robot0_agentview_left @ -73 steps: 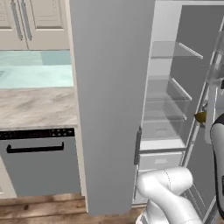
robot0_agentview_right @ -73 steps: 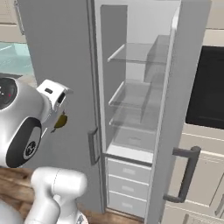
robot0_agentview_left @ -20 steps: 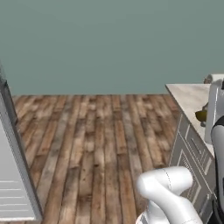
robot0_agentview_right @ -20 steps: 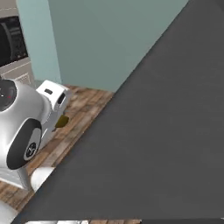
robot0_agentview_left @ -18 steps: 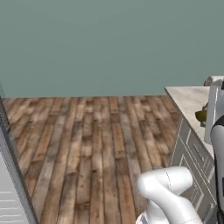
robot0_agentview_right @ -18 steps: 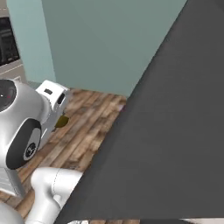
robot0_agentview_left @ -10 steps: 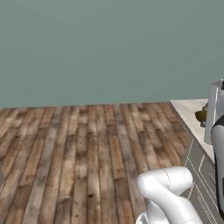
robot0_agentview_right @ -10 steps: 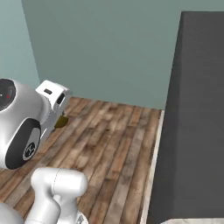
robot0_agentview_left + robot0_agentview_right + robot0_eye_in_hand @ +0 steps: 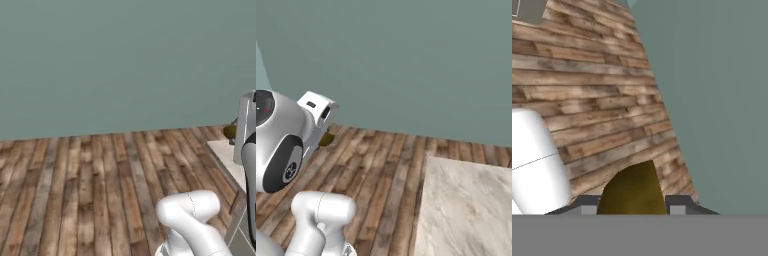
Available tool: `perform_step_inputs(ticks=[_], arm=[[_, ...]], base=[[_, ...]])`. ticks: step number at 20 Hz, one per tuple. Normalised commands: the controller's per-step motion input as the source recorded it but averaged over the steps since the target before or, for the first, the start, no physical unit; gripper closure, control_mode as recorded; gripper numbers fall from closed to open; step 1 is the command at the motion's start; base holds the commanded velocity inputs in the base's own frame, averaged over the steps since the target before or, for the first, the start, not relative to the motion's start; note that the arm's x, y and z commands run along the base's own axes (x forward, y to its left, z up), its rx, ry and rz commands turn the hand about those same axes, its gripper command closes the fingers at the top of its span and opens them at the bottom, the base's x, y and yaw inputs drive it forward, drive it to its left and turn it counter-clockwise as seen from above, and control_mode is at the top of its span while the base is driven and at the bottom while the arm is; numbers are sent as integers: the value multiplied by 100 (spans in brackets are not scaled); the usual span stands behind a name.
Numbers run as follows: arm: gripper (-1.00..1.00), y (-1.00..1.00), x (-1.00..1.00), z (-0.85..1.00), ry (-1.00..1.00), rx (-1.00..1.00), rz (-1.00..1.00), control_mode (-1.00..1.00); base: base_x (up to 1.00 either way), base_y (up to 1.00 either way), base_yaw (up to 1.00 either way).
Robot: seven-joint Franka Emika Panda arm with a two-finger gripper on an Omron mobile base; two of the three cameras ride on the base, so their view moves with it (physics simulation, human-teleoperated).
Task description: Retrieve the banana and kiwi from the fridge and place them into the bowl on the dining table.
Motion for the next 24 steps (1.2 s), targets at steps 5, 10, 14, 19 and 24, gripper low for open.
perform_step_inputs(ticks=[5, 10, 14, 19, 24], arm=[[100, 0, 0, 0, 0, 0, 0, 100], [100, 0, 0, 0, 0, 0, 0, 100], [100, 0, 0, 0, 0, 0, 0, 100], [100, 0, 0, 0, 0, 0, 0, 100], [100, 0, 0, 0, 0, 0, 0, 100]], base=[[100, 0, -29], [100, 0, -40], [100, 4, -52], [100, 17, -56], [100, 13, -63]])
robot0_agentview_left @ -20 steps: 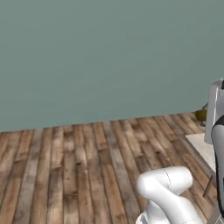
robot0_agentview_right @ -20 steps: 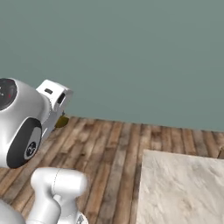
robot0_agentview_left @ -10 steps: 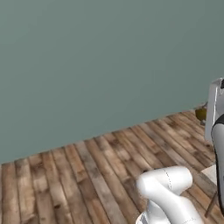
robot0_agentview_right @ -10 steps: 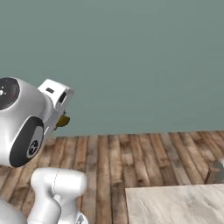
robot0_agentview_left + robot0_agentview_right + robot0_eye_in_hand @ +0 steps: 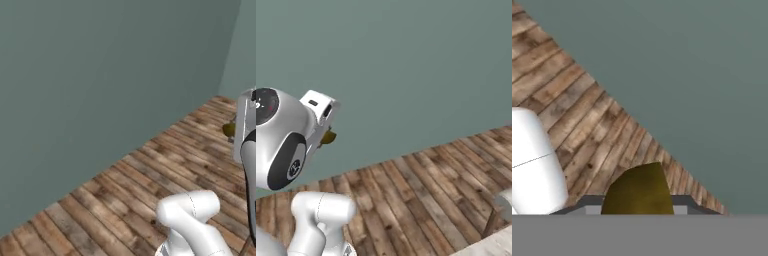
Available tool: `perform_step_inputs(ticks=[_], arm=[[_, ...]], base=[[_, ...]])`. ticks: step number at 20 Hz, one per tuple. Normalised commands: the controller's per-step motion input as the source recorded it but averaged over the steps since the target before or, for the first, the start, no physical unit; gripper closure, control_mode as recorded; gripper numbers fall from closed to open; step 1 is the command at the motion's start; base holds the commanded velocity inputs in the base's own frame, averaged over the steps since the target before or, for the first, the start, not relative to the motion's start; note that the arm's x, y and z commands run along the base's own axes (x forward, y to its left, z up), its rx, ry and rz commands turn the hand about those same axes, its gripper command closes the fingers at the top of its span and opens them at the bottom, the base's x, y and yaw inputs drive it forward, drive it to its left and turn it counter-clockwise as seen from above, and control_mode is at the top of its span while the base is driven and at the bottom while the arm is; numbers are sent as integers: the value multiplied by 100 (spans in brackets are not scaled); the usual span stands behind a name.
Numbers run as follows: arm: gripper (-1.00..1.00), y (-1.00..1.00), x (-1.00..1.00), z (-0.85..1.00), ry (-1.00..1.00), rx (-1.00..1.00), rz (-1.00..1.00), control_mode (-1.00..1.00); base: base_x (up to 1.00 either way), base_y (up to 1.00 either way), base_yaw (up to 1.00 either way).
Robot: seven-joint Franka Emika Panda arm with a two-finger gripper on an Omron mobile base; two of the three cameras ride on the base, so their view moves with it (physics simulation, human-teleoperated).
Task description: Retrieve the banana and kiwi from the fridge and place them into the bowl on the dining table.
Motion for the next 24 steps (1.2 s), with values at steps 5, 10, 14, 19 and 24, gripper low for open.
perform_step_inputs(ticks=[5, 10, 14, 19, 24], arm=[[100, 0, 0, 0, 0, 0, 0, 100], [100, 0, 0, 0, 0, 0, 0, 100], [100, 0, 0, 0, 0, 0, 0, 100], [100, 0, 0, 0, 0, 0, 0, 100], [100, 0, 0, 0, 0, 0, 0, 100]], base=[[74, -10, -74], [42, -20, -82], [44, -7, -83], [70, 0, -80], [88, 18, -77]])
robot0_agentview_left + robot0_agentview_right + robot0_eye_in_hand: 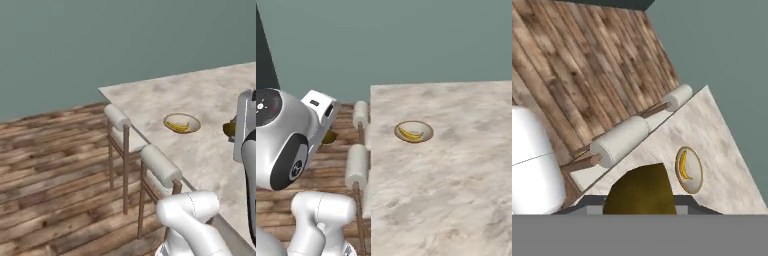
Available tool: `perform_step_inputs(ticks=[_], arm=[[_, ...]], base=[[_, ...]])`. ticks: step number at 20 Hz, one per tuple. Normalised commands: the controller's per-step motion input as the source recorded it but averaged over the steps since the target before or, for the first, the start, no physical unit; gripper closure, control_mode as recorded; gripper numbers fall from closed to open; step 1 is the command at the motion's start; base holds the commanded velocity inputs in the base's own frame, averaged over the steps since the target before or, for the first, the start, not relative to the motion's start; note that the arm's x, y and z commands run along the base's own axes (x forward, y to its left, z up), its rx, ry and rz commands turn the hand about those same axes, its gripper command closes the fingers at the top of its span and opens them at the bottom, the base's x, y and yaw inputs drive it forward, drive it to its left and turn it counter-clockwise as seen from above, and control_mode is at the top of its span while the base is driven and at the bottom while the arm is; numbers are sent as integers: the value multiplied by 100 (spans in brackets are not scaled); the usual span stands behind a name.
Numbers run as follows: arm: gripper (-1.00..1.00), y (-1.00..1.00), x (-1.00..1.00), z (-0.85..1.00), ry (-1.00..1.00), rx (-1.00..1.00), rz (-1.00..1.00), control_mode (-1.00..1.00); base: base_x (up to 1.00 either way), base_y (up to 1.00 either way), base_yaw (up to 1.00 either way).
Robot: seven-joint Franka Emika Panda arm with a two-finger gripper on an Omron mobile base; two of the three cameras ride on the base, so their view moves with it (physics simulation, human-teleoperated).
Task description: Retrieve the banana and kiwi from the fridge and place them into the bowl on the dining table.
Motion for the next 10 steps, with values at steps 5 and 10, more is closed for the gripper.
perform_step_inputs(ticks=[5, 10], arm=[[100, 0, 0, 0, 0, 0, 0, 100], [100, 0, 0, 0, 0, 0, 0, 100]], base=[[90, 59, -76], [72, 81, -69]])
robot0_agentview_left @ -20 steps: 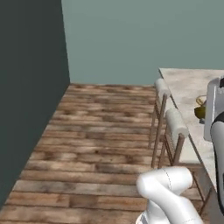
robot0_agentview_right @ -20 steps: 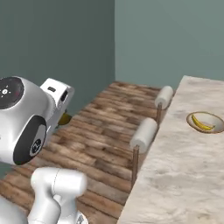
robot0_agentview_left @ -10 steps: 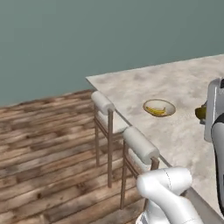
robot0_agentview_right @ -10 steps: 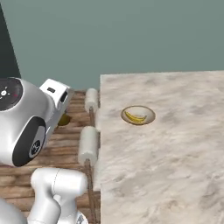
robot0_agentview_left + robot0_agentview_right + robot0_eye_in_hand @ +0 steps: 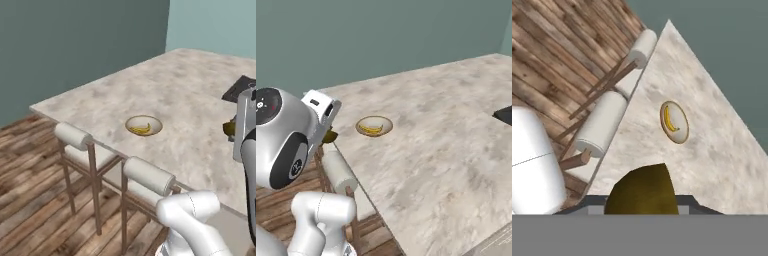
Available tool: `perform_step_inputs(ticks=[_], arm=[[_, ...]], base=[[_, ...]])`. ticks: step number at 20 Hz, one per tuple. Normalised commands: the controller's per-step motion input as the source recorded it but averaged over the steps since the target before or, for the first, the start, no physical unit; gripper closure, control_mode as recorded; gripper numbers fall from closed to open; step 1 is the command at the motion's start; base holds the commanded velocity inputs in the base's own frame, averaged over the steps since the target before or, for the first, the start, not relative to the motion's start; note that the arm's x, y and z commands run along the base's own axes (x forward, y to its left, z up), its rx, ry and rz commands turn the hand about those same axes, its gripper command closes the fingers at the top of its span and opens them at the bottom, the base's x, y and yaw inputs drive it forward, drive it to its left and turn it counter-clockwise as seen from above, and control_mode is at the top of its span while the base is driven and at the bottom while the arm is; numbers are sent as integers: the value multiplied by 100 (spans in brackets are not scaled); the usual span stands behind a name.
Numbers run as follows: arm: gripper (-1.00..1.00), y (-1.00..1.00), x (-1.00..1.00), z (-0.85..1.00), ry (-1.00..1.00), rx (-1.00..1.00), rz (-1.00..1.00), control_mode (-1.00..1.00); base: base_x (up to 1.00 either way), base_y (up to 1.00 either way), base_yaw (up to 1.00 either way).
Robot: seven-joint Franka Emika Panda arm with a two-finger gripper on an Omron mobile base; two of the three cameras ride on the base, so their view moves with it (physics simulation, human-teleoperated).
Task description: Retrieve the banana and kiwi from the fridge and place them into the bowl on the dining table.
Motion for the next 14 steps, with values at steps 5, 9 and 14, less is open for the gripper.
perform_step_inputs(ticks=[5, 9, 14], arm=[[100, 0, 0, 0, 0, 0, 0, 100], [100, 0, 0, 0, 0, 0, 0, 100], [100, 0, 0, 0, 0, 0, 0, 100]], base=[[65, 80, -68], [57, 83, -66], [45, 81, -65]])
